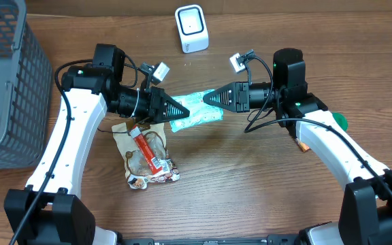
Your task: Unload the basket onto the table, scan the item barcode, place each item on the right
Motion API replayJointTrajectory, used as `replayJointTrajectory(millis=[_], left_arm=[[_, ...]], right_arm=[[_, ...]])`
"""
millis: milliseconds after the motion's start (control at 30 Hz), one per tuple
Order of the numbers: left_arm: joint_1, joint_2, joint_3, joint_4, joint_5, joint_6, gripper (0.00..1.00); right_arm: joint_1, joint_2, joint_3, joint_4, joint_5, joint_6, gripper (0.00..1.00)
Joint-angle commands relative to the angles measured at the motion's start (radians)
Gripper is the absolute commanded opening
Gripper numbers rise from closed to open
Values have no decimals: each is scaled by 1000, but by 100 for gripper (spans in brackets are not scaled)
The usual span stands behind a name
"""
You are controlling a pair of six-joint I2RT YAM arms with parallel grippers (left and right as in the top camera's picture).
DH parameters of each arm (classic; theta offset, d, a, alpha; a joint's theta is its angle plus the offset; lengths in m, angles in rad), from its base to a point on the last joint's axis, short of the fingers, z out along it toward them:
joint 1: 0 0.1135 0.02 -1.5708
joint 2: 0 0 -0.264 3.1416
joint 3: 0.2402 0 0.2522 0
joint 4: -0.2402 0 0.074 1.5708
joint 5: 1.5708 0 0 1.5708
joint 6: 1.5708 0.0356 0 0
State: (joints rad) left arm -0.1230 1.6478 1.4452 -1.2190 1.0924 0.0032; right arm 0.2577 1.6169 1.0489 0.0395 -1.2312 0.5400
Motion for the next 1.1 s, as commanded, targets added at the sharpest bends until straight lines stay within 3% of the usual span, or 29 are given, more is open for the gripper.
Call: replayJointTrajectory(millis=[0,100,133,167,200,333,367,400,433,467,767,1067], left_arm=[[-2,0,-3,-3,23,19,4],[-2,0,-3,-3,23,19,4],[-2,0,-3,-3,23,20,4],[-2,0,-3,-3,23,19,4],[-2,0,-3,-3,23,20,4],[-2,0,-3,-3,23,19,4],[-2,0,-3,-3,23,20,4],[-2,0,-3,-3,23,20,4],[-2,0,-3,-3,23,20,4],[-2,0,-3,-3,23,20,4],[-2,0,-3,1,23,20,4],[-2,0,-3,2,23,20,4]], right_arm=[[1,-25,18,29,0,-9,46],[1,-25,18,54,0,-9,46],[1,-25,18,59,0,-8,38],[0,-25,18,61,0,-6,16],[-1,-25,18,61,-1,8,4],[-4,-25,18,61,-40,14,4],[-5,-25,18,60,-63,14,28],[-5,-25,18,59,-88,14,45],[-5,-25,18,57,-114,14,55],[-5,-25,18,55,-138,14,57],[-5,-25,18,-92,-175,-26,57],[24,-23,-6,-98,-131,-25,41]])
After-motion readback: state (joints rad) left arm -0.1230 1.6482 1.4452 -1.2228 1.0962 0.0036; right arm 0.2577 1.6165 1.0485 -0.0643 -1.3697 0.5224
